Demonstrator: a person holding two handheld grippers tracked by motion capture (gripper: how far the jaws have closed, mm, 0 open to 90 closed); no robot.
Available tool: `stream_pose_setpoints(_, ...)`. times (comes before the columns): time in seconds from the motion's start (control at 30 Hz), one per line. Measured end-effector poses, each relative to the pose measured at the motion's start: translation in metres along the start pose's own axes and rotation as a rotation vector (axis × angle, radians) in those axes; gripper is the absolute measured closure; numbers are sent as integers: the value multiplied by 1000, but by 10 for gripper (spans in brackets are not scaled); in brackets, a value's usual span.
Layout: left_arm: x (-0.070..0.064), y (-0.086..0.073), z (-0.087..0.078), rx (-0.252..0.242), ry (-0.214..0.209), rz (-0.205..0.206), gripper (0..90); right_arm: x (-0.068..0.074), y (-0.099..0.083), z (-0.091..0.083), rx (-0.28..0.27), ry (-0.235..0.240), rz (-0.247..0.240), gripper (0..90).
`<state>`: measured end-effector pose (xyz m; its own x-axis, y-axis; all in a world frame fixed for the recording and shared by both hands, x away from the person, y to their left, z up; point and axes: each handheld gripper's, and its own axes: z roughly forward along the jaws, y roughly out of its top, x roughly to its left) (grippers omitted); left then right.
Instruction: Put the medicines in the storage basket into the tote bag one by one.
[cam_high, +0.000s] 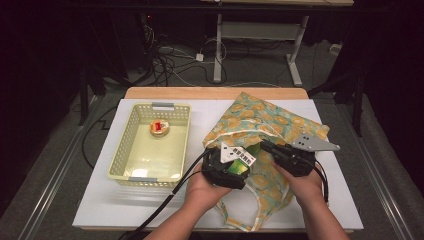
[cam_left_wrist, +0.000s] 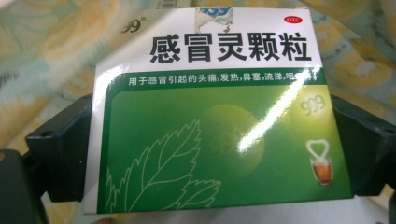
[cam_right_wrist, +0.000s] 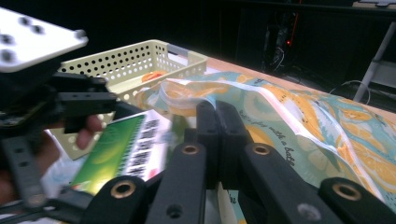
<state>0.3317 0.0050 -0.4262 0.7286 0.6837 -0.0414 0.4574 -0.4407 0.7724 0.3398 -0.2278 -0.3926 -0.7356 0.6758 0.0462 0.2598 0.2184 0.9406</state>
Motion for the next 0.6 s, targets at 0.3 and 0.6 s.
stream_pose_setpoints(0.3,9,6,32,-19,48,-56,48,-6,-2,-3,-5,-9,14,900)
stream_pose_setpoints(0.6,8,1,44,0,26,-40,18,-6,-3,-2,-2,-7,18,900)
